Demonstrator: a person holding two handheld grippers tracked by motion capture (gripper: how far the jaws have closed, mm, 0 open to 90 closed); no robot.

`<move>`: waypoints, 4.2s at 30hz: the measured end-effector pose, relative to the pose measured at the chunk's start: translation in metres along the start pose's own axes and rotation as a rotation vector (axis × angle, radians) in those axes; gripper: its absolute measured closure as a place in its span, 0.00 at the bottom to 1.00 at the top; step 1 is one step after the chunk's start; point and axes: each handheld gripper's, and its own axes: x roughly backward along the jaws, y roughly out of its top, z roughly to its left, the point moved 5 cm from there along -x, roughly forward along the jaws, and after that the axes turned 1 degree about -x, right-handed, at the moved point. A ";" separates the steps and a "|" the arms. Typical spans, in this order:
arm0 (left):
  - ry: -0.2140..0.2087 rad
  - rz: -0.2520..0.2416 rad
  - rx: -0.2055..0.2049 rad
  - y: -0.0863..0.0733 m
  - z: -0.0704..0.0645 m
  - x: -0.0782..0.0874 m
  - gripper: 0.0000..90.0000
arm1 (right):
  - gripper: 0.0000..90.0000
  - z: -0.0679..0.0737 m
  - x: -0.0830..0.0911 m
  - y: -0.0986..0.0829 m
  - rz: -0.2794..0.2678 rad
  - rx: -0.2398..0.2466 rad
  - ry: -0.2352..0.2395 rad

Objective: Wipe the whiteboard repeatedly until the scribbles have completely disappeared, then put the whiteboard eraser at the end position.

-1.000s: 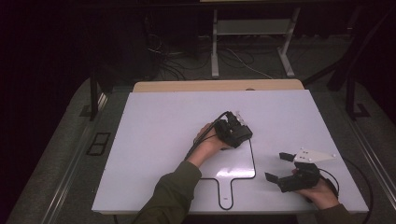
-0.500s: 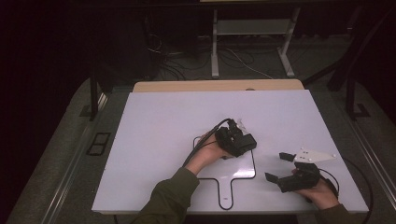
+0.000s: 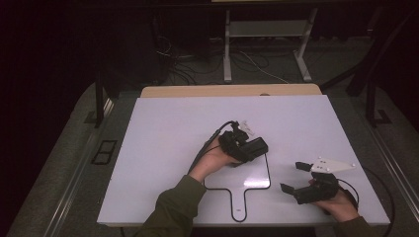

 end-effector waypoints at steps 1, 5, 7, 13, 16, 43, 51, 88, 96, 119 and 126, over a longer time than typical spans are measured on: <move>0.002 0.017 -0.017 -0.001 0.004 0.003 0.44 | 0.00 0.000 0.000 0.000 0.001 -0.001 0.000; 0.022 0.004 0.007 0.001 0.014 0.010 0.44 | 0.00 0.000 0.000 0.000 0.000 -0.002 0.001; 0.037 0.000 0.015 0.003 0.020 0.015 0.43 | 0.00 0.000 0.000 0.000 0.000 -0.004 0.001; 0.080 -0.021 0.050 0.008 0.041 0.025 0.43 | 0.00 0.001 0.000 0.000 -0.003 0.000 0.005; 0.098 -0.019 0.057 0.010 0.053 0.028 0.44 | 0.00 0.001 -0.001 0.000 0.000 0.000 0.004; 0.149 0.023 0.069 0.019 0.114 -0.007 0.43 | 0.00 0.000 -0.001 0.001 -0.005 -0.007 0.010; 0.154 0.051 0.067 0.013 0.121 -0.022 0.43 | 0.00 0.000 0.000 0.001 -0.008 -0.009 0.010; 0.136 -0.093 0.102 0.016 0.114 -0.011 0.29 | 0.00 -0.003 -0.003 0.001 -0.002 -0.005 0.013; 0.137 -0.160 0.086 0.016 0.104 0.010 0.25 | 0.00 -0.007 -0.008 0.001 0.013 0.007 0.028; 0.131 -0.219 0.073 -0.019 0.058 0.048 0.16 | 0.00 -0.011 -0.006 -0.001 0.018 -0.004 0.031; 0.143 -0.234 0.087 -0.040 0.044 0.058 0.14 | 0.00 -0.011 -0.007 -0.002 0.019 -0.002 0.026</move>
